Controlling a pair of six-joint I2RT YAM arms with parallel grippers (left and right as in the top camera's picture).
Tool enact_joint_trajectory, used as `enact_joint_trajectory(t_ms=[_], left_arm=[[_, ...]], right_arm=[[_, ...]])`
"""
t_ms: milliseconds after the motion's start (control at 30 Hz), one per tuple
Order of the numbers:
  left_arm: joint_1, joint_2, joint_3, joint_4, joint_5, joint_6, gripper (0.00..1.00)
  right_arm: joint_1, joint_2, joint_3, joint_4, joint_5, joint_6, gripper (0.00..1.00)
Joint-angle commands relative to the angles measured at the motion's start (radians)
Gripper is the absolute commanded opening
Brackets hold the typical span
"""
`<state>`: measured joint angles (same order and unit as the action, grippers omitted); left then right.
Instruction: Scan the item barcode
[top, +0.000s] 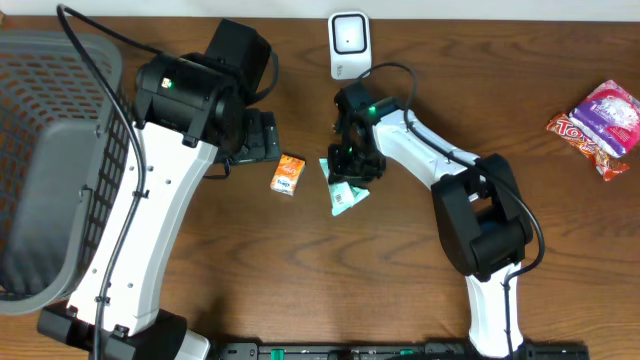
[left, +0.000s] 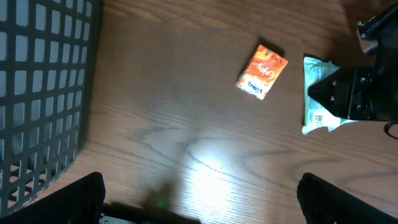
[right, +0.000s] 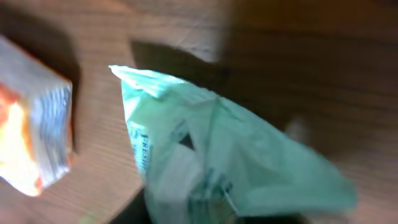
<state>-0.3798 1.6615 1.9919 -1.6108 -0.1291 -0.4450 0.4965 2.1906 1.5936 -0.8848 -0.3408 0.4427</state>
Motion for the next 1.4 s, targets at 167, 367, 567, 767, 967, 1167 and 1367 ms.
enact_joint_trajectory(t_ms=[167,367,567,767,967,1167,1367], left_arm=[[0.003,0.0,0.008,-0.049,-0.002,-0.004,0.98],[0.003,0.0,0.008,-0.049,-0.002,-0.004,0.98],[0.003,0.0,0.008,-0.049,-0.002,-0.004,0.98],[0.003,0.0,0.008,-0.049,-0.002,-0.004,0.98],[0.003,0.0,0.008,-0.049,-0.002,-0.004,0.98],[0.003,0.0,0.008,-0.049,-0.002,-0.004,0.98],[0.003,0.0,0.008,-0.049,-0.002,-0.004,0.98]], right_arm=[[-0.029,0.012,0.106,-0.168,0.131,-0.047,0.02],[-0.03,0.012,0.298,-0.467,0.651,0.069,0.02],[-0.009,0.013,0.277,-0.573,0.985,0.328,0.02],[-0.008,0.014,0.077,-0.43,1.106,0.442,0.02],[0.015,0.014,-0.076,-0.294,1.039,0.431,0.24],[0.04,0.014,-0.027,-0.293,0.86,0.352,0.46],[0.022,0.013,0.173,-0.356,0.645,0.157,0.51]])
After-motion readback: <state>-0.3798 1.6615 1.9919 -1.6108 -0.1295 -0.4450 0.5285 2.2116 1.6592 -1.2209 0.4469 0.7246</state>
